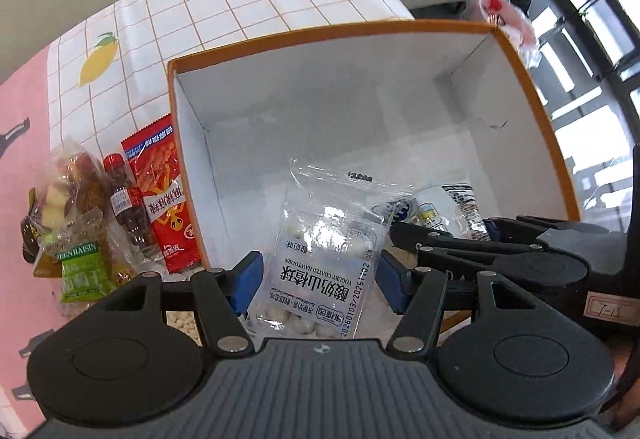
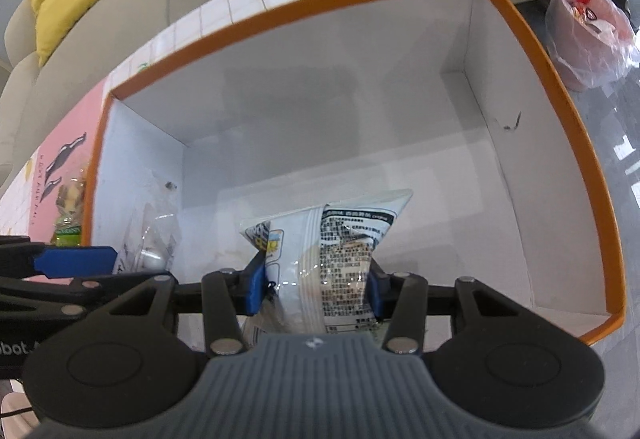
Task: Organize snacks
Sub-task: 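Carry both packs over the orange box with the left and right tools, then open the left tool over the box while the right tool releases the white bag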
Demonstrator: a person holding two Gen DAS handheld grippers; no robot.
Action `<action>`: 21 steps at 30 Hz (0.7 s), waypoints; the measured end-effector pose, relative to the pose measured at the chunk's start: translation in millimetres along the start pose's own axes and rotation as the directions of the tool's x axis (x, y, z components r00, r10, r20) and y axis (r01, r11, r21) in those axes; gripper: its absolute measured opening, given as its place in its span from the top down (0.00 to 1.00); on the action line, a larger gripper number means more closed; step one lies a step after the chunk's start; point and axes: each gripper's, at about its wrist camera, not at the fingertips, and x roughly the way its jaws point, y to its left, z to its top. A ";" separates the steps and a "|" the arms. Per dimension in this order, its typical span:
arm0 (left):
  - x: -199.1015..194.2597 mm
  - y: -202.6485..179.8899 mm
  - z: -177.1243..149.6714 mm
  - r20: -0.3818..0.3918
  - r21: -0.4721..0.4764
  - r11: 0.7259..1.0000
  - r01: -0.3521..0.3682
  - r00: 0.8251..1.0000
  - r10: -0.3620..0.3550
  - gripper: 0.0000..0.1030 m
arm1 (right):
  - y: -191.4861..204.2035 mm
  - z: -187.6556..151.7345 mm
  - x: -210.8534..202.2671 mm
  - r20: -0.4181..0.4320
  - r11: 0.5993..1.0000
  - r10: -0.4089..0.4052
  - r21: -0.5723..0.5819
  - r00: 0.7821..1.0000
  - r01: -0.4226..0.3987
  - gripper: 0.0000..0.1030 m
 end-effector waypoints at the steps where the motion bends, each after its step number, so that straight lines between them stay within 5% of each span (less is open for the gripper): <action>1: 1.1 -2.9 0.5 0.000 0.011 1.000 -0.019 1.000 0.019 0.35 | -0.2 -1.3 -0.2 -0.004 1.000 -0.002 0.003 1.000 0.002 0.55; 4: 4.5 -7.9 -0.5 0.006 0.046 0.994 -0.097 0.995 0.097 0.37 | -1.4 -2.3 0.8 -0.013 1.000 -0.006 0.002 1.000 0.006 0.55; 10: -1.7 1.5 -5.3 0.019 0.009 0.998 -0.069 0.997 0.069 0.32 | 1.2 -2.5 6.0 -0.020 1.000 -0.005 0.008 1.000 0.005 0.55; 21: -45.3 12.9 -20.6 0.159 -0.002 0.996 -0.088 0.983 0.087 0.27 | 18.9 -6.4 21.5 -0.037 1.000 -0.002 -0.002 0.999 0.002 0.54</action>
